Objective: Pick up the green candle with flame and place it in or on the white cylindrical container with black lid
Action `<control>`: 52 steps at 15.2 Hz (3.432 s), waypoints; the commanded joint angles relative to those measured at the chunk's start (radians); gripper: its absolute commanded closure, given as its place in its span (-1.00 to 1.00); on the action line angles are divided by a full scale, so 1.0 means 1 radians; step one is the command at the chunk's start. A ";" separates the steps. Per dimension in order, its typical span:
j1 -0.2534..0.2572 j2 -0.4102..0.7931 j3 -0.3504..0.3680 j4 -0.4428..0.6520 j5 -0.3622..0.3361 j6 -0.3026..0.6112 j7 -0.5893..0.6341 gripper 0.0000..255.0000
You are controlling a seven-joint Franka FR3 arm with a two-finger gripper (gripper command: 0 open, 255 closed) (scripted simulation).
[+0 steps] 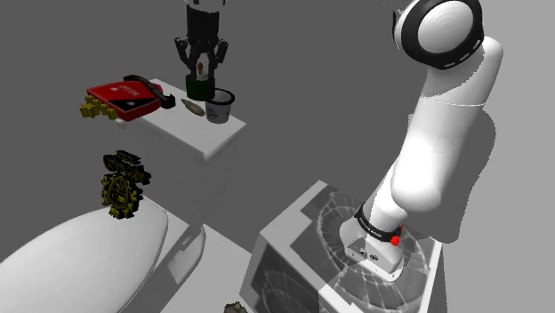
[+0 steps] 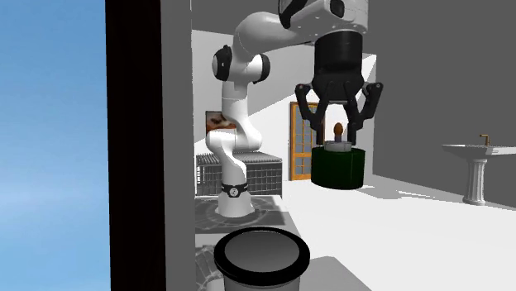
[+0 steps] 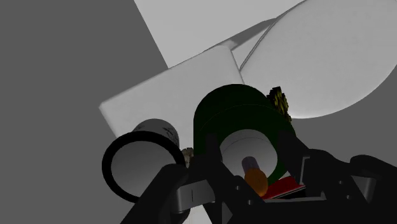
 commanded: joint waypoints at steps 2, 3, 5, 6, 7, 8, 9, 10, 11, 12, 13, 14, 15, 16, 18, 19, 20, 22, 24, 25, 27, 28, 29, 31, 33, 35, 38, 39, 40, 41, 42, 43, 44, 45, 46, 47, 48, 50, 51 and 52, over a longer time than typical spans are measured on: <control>-0.024 0.017 -0.014 0.050 0.001 -0.032 -0.042 1.00; -0.035 0.028 -0.022 0.073 0.001 -0.043 -0.062 1.00; -0.057 0.054 -0.035 0.123 0.000 -0.066 -0.101 1.00; -0.068 0.069 -0.042 0.151 -0.001 -0.079 -0.120 1.00; -0.079 0.086 -0.048 0.182 -0.002 -0.093 -0.139 1.00; -0.089 0.104 -0.055 0.215 -0.003 -0.107 -0.158 1.00; -0.100 0.124 -0.061 0.251 -0.004 -0.123 -0.177 1.00; -0.110 0.145 -0.066 0.290 -0.005 -0.140 -0.195 1.00; -0.119 0.169 -0.072 0.332 -0.007 -0.158 -0.213 1.00; -0.125 0.184 -0.075 0.360 -0.008 -0.171 -0.224 1.00; -0.126 0.180 -0.075 0.339 -0.007 -0.154 -0.224 1.00; -0.128 0.175 -0.075 0.319 -0.006 -0.138 -0.224 1.00; -0.129 0.171 -0.075 0.299 -0.006 -0.123 -0.224 1.00; -0.131 0.168 -0.075 0.280 -0.005 -0.107 -0.223 1.00; -0.133 0.162 -0.076 0.245 -0.005 -0.077 -0.223 1.00; -0.134 0.160 -0.076 0.228 -0.004 -0.063 -0.222 1.00; -0.135 0.158 -0.076 0.212 -0.004 -0.048 -0.222 1.00; -0.137 0.156 -0.076 0.181 -0.004 -0.020 -0.221 1.00; -0.138 0.154 -0.076 0.152 -0.004 0.008 -0.220 1.00; -0.139 0.154 -0.077 0.138 -0.004 0.021 -0.220 1.00; -0.140 0.154 -0.077 0.111 -0.005 0.048 -0.219 1.00; -0.140 0.155 -0.077 0.099 -0.005 0.061 -0.219 1.00; -0.141 0.156 -0.077 0.086 -0.005 0.074 -0.218 1.00; -0.141 0.157 -0.078 0.069 -0.006 0.094 -0.217 1.00; -0.141 0.158 -0.078 0.069 -0.006 0.094 -0.217 1.00; -0.141 0.158 -0.078 0.069 -0.006 0.093 -0.217 1.00; -0.141 0.158 -0.078 0.069 -0.006 0.093 -0.217 1.00; -0.141 0.158 -0.078 0.069 -0.006 0.094 -0.217 -1.00; -0.141 0.157 -0.078 0.069 -0.006 0.094 -0.217 -1.00; -0.141 0.157 -0.078 0.069 -0.006 0.094 -0.217 -1.00; -0.141 0.157 -0.078 0.069 -0.006 0.094 -0.217 -1.00; -0.141 0.157 -0.078 0.069 -0.006 0.094 -0.217 -1.00; -0.141 0.157 -0.078 0.069 -0.006 0.094 -0.217 -1.00; -0.140 0.154 -0.077 0.097 -0.005 0.062 -0.218 -1.00; -0.139 0.152 -0.076 0.128 -0.004 0.029 -0.219 -1.00; -0.137 0.152 -0.076 0.162 -0.004 -0.005 -0.220 -1.00; -0.136 0.153 -0.076 0.190 -0.004 -0.032 -0.221 -1.00; -0.136 0.153 -0.075 0.190 -0.004 -0.032 -0.221 -1.00; -0.136 0.153 -0.076 0.190 -0.004 -0.032 -0.221 -1.00; -0.136 0.153 -0.076 0.190 -0.004 -0.032 -0.221 -1.00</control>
